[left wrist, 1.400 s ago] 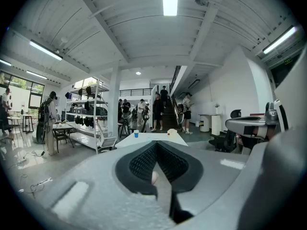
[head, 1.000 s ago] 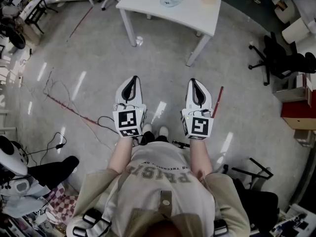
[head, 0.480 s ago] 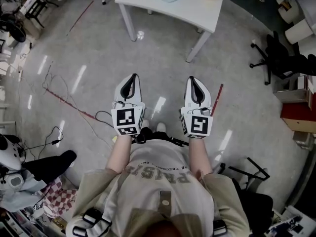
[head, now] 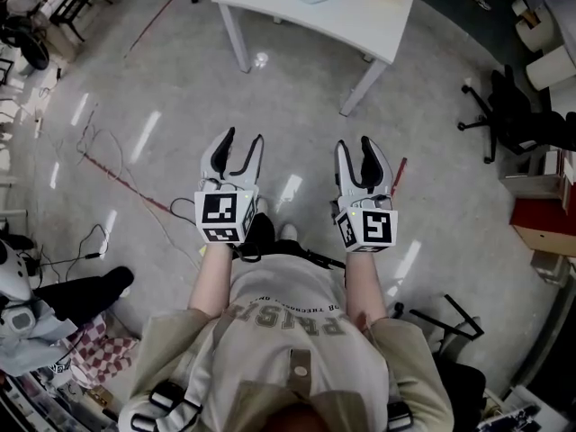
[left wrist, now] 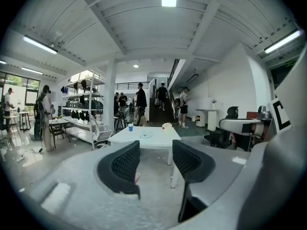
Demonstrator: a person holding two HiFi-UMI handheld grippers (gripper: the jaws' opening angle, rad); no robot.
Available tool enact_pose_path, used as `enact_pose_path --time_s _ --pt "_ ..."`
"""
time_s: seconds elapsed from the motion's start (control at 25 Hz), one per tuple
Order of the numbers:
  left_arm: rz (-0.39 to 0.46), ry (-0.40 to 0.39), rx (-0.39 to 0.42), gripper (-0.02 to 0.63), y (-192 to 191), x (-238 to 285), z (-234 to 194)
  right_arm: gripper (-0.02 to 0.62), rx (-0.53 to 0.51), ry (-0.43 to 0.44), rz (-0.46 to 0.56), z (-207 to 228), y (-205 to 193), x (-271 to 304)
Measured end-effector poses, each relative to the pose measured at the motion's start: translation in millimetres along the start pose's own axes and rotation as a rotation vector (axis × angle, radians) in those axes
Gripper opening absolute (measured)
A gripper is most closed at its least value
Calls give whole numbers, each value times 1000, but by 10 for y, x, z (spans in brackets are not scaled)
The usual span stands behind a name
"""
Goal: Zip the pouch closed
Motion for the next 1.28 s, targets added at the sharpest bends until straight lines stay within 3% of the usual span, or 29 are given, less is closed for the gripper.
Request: enact_pose_path --time_s 0.12,0.44,0.92,1.28 --pt "-22 -4 8 268 35 100 -59 170 0 1 -15 21 2 104" --pt "-51 -24 1 270 26 574 -376 170 15 -27 -52 77 -111 538" --pt "-25 -90 22 270 630 1580 -1345 170 2 -108 -32 26 284 1827" --pt "-4 -136 48 270 1003 2175 -1654 170 -5 -154 -27 155 457 2418"
Point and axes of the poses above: the fingertips, and each gripper's own axes: x forward along the fingers, z to its right, y out of its top, the point moved 8 cm from there along -x, backward along the fingers, and after that the axes turned 12 degrees about -z, right-handed, at the moved point
